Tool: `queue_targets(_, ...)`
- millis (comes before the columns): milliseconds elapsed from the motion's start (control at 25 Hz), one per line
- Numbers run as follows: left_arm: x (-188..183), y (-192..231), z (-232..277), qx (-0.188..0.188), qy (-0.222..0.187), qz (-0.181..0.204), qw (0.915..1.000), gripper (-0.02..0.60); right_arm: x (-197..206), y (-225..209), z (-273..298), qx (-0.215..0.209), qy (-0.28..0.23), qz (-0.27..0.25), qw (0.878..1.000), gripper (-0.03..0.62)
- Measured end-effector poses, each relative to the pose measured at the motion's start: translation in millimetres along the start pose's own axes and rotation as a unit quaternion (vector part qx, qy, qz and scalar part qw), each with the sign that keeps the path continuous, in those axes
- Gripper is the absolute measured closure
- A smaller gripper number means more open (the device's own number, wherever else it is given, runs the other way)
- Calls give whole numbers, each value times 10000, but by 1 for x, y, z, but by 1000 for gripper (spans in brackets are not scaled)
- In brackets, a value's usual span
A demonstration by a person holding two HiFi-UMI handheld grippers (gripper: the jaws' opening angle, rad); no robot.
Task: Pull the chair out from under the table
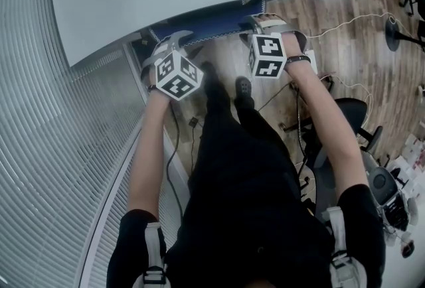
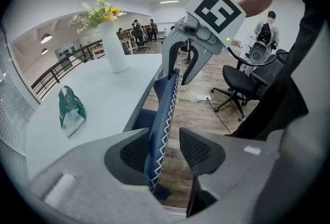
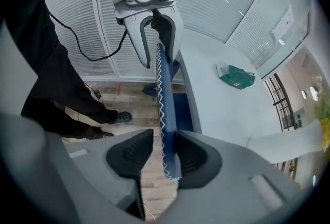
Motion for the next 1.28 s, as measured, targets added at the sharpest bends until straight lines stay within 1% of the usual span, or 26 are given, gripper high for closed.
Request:
queue_targets(160,1,-1,0,-64,-7,-31,10000,394,0,1,3,49,13,-21,10000,450)
queue_targets(440,2,0,-1,-182,3,19,9998,429,-1,3,3,110,2,53,9999,451)
queue_targets(480,2,0,-1,-211,12,36,9998,435,-2,3,3,123,14,62,9999,455)
queue_targets(560,3,-1,0,-254,35,70,9996,458,-2,3,3,137,46,77,9999,493)
queue_targets(600,3,-2,0,-265,41,82,9996,460,-2,3,2,135,58,77,9999,503)
queue_targets(680,4,-5,0,-273,41,75,9996,460,-4,6,0,128,61,70,9999,503)
queue_targets(1000,8,-16,-1,-183,101,-5,9998,466,-1,18,4,177,88,72,9998,503)
queue_targets(1280,12,-30,0,-76,175,6,9998,471,1,32,8,156,98,159,9997,505)
Point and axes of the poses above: the fingertips, and each gripper's own axes: z forward along the fingers, y to its left, x out of its underside, the point moved 4 cm from there along -z, backward along the fingers, and after that the axes turned 5 degrees about -x, right-handed, at the moved point
